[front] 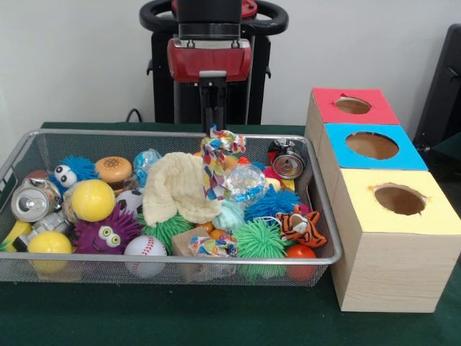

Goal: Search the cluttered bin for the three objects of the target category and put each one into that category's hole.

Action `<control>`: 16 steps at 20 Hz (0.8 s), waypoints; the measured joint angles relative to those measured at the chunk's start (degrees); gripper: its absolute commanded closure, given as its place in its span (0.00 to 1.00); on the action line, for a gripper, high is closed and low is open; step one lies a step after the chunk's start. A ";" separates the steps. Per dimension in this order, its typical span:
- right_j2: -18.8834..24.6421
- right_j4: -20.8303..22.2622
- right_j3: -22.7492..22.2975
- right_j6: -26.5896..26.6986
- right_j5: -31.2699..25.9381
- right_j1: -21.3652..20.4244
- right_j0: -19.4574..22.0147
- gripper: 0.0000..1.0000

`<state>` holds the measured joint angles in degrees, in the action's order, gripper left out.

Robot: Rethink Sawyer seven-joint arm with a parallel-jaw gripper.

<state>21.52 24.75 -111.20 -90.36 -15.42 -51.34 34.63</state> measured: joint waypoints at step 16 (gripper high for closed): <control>-0.01 -2.66 0.59 0.00 -3.55 -3.38 -2.53 1.00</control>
<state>21.51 22.09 -110.61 -90.36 -18.97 -54.71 32.10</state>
